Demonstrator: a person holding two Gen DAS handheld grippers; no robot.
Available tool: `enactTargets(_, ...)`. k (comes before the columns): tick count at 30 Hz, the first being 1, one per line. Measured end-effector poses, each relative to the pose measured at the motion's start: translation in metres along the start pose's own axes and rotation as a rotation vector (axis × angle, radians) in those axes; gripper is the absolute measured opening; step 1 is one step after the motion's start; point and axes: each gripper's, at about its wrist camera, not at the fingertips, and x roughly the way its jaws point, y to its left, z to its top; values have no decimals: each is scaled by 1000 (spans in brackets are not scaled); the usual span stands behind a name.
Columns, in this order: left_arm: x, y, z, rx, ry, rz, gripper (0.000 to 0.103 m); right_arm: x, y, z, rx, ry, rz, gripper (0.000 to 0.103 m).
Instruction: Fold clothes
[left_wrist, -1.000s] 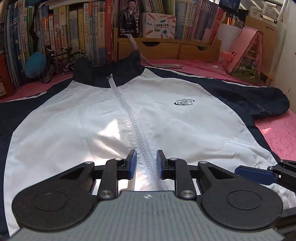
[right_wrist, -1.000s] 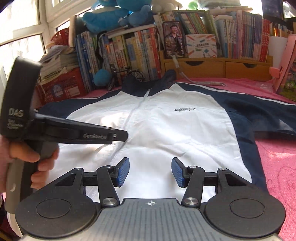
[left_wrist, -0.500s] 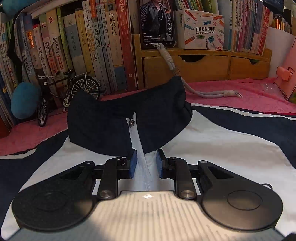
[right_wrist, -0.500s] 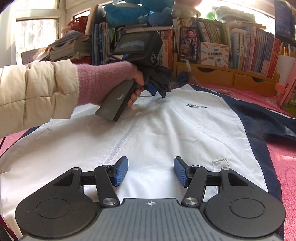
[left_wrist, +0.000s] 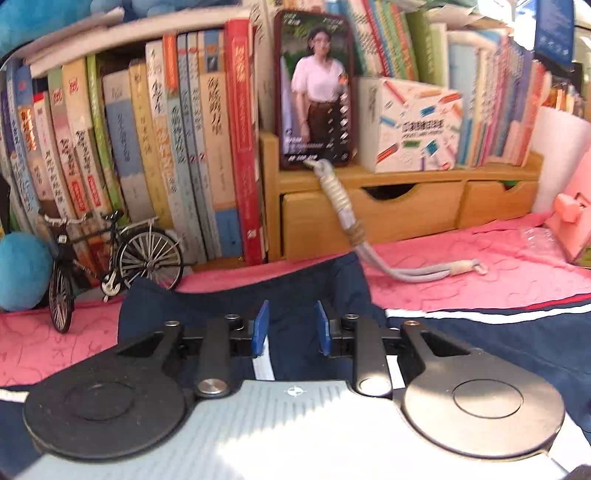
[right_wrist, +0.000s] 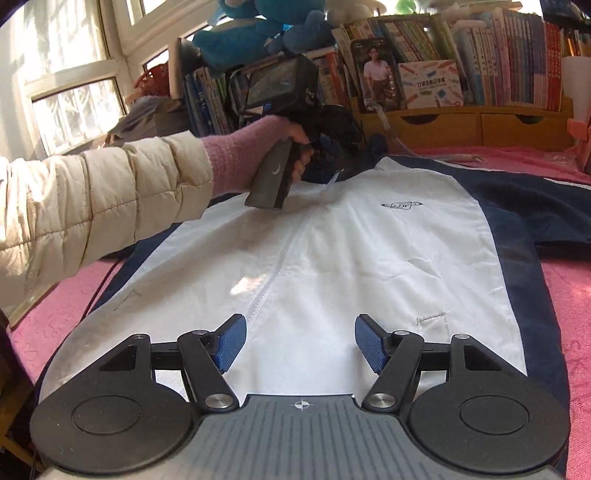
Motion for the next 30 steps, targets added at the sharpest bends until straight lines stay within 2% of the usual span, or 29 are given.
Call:
enactTargets(1, -4, -1, 1, 12, -11, -36, 38, -3, -11, 10, 2, -17, -8, 69)
enactTargets(3, -6, -5, 5, 35, -8, -131, 58, -7, -32, 31, -25, -55, -43, 76)
enactTargets(4, -5, -8, 7, 46, -5, -158, 63, -6, -41, 41, -61, -78, -75, 77)
enactTargets(6, 4, -14, 11, 61, -2, -156, 83, 4, -62, 64, -128, -110, -163, 79)
enactTargets(9, 23, -22, 16, 57, 31, -127, 87, 35, -90, 91, -146, -108, -207, 79)
enactTargets(10, 31, -22, 17, 41, 49, -123, 86, 49, -99, 100, -142, -100, -220, 79)
enactTargets(11, 37, -21, 18, 27, 65, -122, 76, 62, -108, 109, -138, -92, -233, 79)
enactTargets(12, 45, -17, 17, 4, 87, -118, 48, 79, -117, 116, -139, -84, -249, 78)
enactTargets(14, 56, -10, 17, -56, 125, -155, 22, 105, -127, 120, -124, -55, -267, 78)
enactTargets(15, 61, -7, 17, -85, 142, -174, 17, 117, -132, 122, -116, -40, -275, 77)
enactTargets(17, 64, -3, 15, -108, 123, -204, 7, 143, -141, 125, -99, -11, -292, 73)
enactTargets(19, 67, 4, 14, -160, 111, -227, 5, 160, -152, 119, -65, 37, -364, 72)
enactTargets(22, 72, 15, 12, -232, 89, -240, 5, 162, -164, 114, -17, 40, -409, 75)
enactTargets(26, 84, 16, 11, -264, 88, -236, 5, 161, -168, 113, -11, 44, -468, 80)
enactTargets(28, 89, 14, 11, -270, 92, -213, 7, 160, -169, 113, 6, 38, -505, 80)
enactTargets(30, 90, 8, 13, -239, 76, -158, 12, 158, -174, 114, 32, 39, -507, 81)
